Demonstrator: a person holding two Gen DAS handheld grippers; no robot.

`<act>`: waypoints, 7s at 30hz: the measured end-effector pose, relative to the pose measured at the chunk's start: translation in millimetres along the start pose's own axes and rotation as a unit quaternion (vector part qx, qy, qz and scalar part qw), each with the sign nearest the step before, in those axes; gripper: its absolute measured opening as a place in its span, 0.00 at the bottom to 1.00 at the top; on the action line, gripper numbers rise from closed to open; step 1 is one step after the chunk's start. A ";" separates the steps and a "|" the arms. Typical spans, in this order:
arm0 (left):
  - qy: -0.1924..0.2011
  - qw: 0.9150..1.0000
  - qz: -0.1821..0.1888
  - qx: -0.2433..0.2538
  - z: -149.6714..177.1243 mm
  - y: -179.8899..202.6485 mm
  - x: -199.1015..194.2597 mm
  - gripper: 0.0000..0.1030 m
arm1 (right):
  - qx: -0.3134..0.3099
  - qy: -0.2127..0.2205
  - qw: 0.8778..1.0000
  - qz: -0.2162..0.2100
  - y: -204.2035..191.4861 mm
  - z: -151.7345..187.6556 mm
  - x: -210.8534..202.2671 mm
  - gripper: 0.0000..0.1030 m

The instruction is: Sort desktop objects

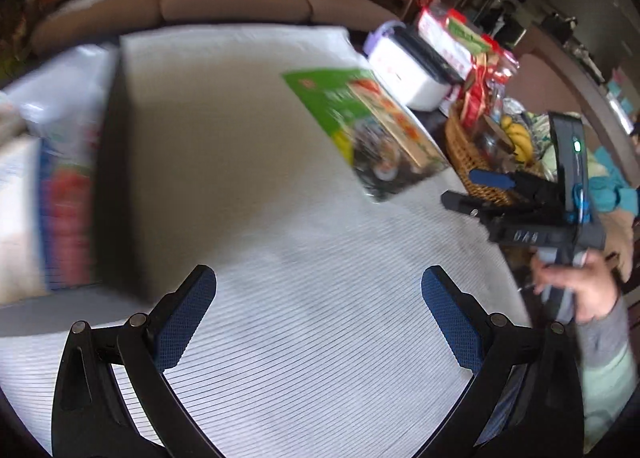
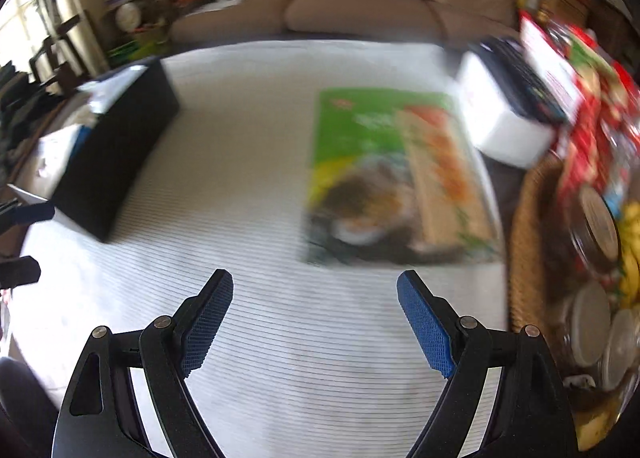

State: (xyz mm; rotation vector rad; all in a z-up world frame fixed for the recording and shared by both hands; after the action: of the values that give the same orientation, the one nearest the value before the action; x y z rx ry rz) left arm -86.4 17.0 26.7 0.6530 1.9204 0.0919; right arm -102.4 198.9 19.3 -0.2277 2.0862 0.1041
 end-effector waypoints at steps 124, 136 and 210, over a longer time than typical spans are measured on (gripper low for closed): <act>0.265 0.788 0.239 -0.503 20.8 -319.1 -233.6 0.53 | 0.063 0.078 0.967 -0.233 -370.1 -130.5 2.3 0.91; 0.162 0.936 -0.198 -0.240 22.7 -375.1 -303.2 0.72 | -0.037 0.023 0.980 -0.194 -375.2 -148.4 30.9 0.91; 0.030 0.960 -0.280 0.004 5.2 -225.6 -172.4 1.00 | -0.091 -0.013 0.992 -0.089 -302.0 -111.2 -9.4 0.96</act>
State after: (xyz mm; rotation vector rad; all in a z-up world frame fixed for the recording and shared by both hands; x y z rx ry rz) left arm -121.1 -258.2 87.9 0.0927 2.0951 -0.2561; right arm -130.4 -114.1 89.1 -0.5193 2.0205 0.1896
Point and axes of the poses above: each gripper's, at about its wrist camera, not at the fingertips, and x roughly the way its jaws point, y to its right, z to its underside, the point moved 10 cm from there along x, roughly the way its jaws point, and after that the axes turned 2 degrees about -y, right-handed, at the moved point
